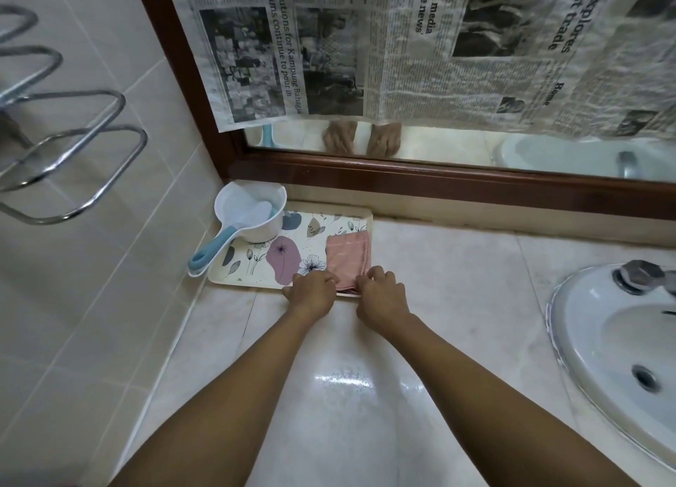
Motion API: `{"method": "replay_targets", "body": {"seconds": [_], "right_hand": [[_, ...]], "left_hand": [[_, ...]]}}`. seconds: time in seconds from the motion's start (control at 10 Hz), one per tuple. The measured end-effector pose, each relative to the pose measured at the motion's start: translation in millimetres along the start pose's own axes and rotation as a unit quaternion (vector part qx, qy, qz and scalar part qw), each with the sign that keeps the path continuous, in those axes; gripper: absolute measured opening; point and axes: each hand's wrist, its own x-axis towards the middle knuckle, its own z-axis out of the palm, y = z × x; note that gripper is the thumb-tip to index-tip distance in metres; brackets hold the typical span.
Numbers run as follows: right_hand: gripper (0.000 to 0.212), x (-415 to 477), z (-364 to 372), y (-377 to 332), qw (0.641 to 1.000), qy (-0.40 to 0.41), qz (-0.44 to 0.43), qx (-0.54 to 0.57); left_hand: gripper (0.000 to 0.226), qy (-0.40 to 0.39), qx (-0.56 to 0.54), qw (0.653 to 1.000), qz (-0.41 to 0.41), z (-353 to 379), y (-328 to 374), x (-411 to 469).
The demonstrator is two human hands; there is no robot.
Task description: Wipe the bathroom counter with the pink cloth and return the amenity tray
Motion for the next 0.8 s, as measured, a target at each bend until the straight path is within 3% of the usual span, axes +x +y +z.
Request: {"method": "replay_targets", "body": {"seconds": [0.3,0.6,0.8], "right_hand": [[0.04,4.4,-4.7,-5.3,0.996,-0.045,0.02,0.078],[0.064,-31.3,-5.1,18.9,0.998,-0.039,-0.02,0.051],[0.063,-67.8,-24.0,49.9,0.995,0.0,-0.008,0.103]], "left_hand": [[0.05,0.002,0.01,1.0,0.009,-12.0,-1.2,-1.9],[0.046,-0.005,0.142,0.985,0.097,-9.9,-24.3,-26.4],[0.048,0.058,0.037,0.987,0.146,-23.1,-23.8,-47.3]]}}
